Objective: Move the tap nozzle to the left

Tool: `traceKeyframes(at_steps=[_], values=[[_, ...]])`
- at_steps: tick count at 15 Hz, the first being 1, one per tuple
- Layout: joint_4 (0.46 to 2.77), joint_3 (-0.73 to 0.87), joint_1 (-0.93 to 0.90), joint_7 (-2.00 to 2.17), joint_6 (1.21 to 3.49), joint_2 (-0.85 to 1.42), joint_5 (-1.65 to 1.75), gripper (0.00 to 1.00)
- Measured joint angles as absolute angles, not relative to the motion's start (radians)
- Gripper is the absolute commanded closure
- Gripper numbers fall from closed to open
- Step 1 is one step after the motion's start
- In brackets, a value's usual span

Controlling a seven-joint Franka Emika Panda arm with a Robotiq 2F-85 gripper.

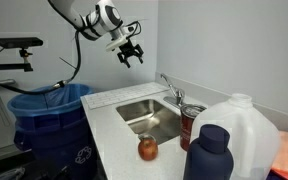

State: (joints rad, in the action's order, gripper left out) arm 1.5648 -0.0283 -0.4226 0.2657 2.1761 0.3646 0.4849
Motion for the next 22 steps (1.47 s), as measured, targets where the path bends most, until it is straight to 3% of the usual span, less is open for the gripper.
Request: traceKeyframes(at_steps=[5, 22], values=[[1.67, -0.056, -0.422, 0.351, 2.168, 0.27, 0.531, 0.0], [1.669, -0.061, -0.416, 0.351, 2.168, 0.278, 0.531, 0.0]])
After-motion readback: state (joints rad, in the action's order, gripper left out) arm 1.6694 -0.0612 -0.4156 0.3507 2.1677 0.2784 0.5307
